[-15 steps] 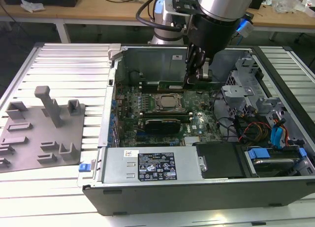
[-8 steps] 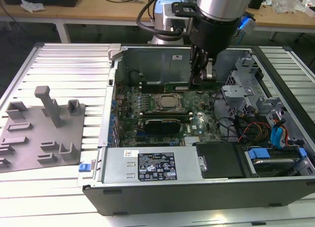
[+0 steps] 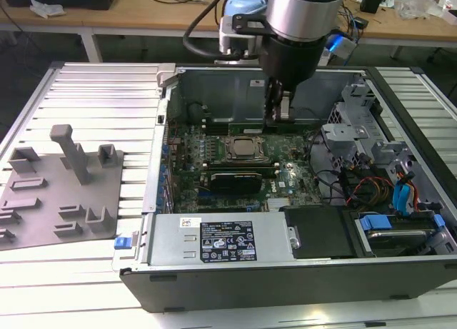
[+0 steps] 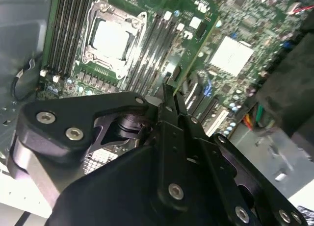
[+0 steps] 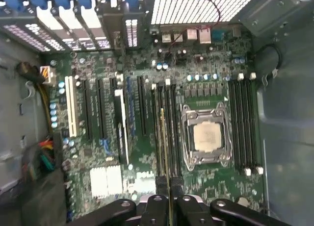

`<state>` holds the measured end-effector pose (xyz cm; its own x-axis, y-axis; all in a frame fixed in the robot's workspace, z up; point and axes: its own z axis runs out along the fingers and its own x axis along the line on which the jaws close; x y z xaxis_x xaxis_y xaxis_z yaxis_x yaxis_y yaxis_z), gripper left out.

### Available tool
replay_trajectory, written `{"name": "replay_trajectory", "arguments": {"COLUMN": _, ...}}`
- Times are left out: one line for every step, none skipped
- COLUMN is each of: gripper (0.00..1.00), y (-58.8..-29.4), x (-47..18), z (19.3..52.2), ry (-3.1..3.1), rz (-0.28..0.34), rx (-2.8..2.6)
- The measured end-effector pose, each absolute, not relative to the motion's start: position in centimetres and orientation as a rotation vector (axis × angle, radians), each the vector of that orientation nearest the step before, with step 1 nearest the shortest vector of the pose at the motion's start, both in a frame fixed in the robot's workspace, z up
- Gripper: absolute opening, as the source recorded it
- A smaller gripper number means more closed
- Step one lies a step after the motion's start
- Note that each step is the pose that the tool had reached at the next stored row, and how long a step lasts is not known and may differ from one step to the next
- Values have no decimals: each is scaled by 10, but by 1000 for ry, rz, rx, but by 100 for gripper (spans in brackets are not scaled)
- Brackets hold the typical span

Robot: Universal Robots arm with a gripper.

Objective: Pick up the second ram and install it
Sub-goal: 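Insert the second ram into the second slot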

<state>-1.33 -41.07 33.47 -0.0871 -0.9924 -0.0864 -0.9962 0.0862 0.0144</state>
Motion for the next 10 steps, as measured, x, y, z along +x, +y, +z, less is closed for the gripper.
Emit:
{"name": "replay_trajectory", "arguments": {"gripper": 14, "y": -408, "x": -21, "z": 330, "ry": 2275, "rz": 106, "rx": -2085}}
{"name": "replay_trajectory", "arguments": {"gripper": 14, "y": -407, "x": -25, "z": 326, "ry": 2277, "rz": 106, "rx": -2083}}
{"name": "replay_trajectory", "arguments": {"gripper": 14, "y": -406, "x": -26, "z": 323, "ry": 2280, "rz": 106, "rx": -2079}}
{"name": "replay_trajectory", "arguments": {"gripper": 14, "y": -406, "x": -27, "z": 321, "ry": 2284, "rz": 106, "rx": -2075}}
{"name": "replay_trajectory", "arguments": {"gripper": 14, "y": -405, "x": -27, "z": 318, "ry": 2295, "rz": 105, "rx": -2062}}
{"name": "replay_trajectory", "arguments": {"gripper": 14, "y": -404, "x": -27, "z": 313, "ry": 2305, "rz": 104, "rx": -2052}}
{"name": "replay_trajectory", "arguments": {"gripper": 14, "y": -401, "x": -29, "z": 309, "ry": 2306, "rz": 103, "rx": -2051}}
{"name": "replay_trajectory", "arguments": {"gripper": 14, "y": -399, "x": -31, "z": 307, "ry": 2307, "rz": 102, "rx": -2051}}
{"name": "replay_trajectory", "arguments": {"gripper": 14, "y": -398, "x": -32, "z": 305, "ry": 2308, "rz": 101, "rx": -2052}}
{"name": "replay_trajectory", "arguments": {"gripper": 14, "y": -395, "x": -33, "z": 303, "ry": 2309, "rz": 98, "rx": -2053}}
